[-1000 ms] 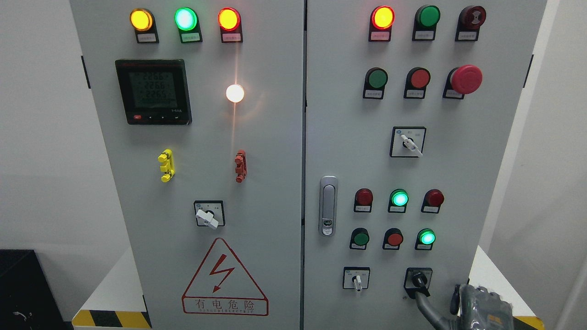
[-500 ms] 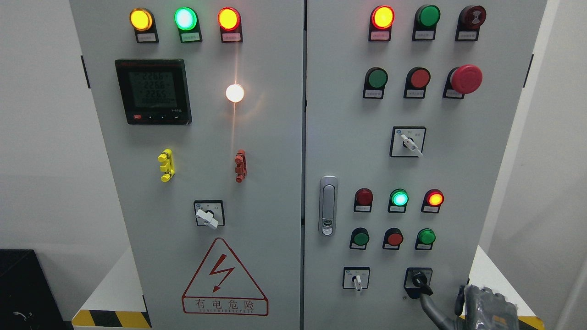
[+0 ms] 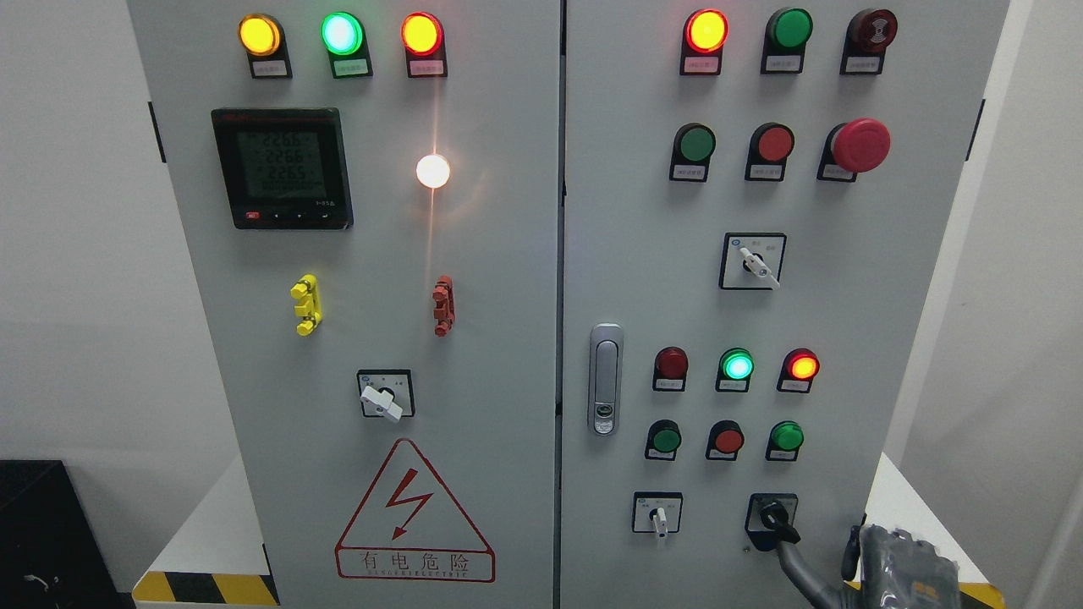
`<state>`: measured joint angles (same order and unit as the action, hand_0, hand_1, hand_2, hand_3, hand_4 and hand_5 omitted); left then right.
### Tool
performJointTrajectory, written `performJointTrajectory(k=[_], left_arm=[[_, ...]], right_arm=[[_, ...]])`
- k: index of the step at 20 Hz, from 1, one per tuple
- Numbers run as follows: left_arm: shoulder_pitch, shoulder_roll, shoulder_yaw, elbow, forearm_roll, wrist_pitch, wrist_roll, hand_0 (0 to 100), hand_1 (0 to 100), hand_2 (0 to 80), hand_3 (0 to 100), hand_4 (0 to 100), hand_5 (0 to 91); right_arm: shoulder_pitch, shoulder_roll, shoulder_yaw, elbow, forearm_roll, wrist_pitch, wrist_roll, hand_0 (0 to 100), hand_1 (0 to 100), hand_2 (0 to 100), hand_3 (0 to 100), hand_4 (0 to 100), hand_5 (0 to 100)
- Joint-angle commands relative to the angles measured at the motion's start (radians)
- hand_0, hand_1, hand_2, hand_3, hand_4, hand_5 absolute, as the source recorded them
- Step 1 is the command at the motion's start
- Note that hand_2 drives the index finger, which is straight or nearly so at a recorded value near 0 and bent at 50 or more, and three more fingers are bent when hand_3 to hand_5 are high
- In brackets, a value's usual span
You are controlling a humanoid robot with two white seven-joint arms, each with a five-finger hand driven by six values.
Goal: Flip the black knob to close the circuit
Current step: 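Release the knob and lower the right hand away from it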
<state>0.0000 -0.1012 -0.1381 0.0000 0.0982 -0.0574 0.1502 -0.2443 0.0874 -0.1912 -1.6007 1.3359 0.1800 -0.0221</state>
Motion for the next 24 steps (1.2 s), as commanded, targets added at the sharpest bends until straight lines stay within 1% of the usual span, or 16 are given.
performJointTrajectory(k=[1, 5, 9, 13, 16, 19, 24], left_arm=[[0.023, 0.0, 0.0, -0.029, 0.0, 0.001, 0.0, 12, 56, 0.0, 0, 0, 0.0], [0.023, 0.0, 0.0, -0.029, 0.0, 0.001, 0.0, 12, 56, 0.0, 0, 0, 0.0], [0.023, 0.0, 0.0, -0.029, 0.0, 0.001, 0.0, 12, 56, 0.0, 0, 0, 0.0], [0.023, 0.0, 0.0, -0.029, 0.0, 0.001, 0.0, 12, 56, 0.0, 0, 0, 0.0], [0.021, 0.0, 0.0, -0.029, 0.0, 0.001, 0.0, 12, 56, 0.0, 0, 0, 0.0], [0.023, 0.0, 0.0, -0.029, 0.0, 0.001, 0.0, 12, 56, 0.0, 0, 0, 0.0], [0.021, 0.0, 0.0, -0.029, 0.0, 0.001, 0.0, 12, 56, 0.0, 0, 0, 0.0]], right_arm=[[-0.004, -0.002, 0.003, -0.007, -0.001, -0.001, -0.009, 0, 5, 82, 100, 94, 100], [-0.004, -0.003, 0.009, -0.008, -0.001, -0.002, -0.01, 0, 5, 81, 100, 94, 100], [-0.003, -0.003, 0.029, -0.008, -0.001, -0.001, -0.012, 0, 5, 81, 100, 94, 100], [-0.001, -0.003, 0.032, -0.007, 0.002, -0.002, -0.012, 0, 5, 81, 100, 94, 100], [0.0, -0.003, 0.055, -0.005, 0.002, -0.001, -0.015, 0, 5, 81, 100, 94, 100], [0.003, -0.003, 0.061, -0.005, 0.003, 0.001, -0.015, 0, 5, 81, 100, 94, 100], [0.008, -0.003, 0.09, -0.002, 0.003, 0.001, -0.016, 0, 5, 81, 100, 94, 100]])
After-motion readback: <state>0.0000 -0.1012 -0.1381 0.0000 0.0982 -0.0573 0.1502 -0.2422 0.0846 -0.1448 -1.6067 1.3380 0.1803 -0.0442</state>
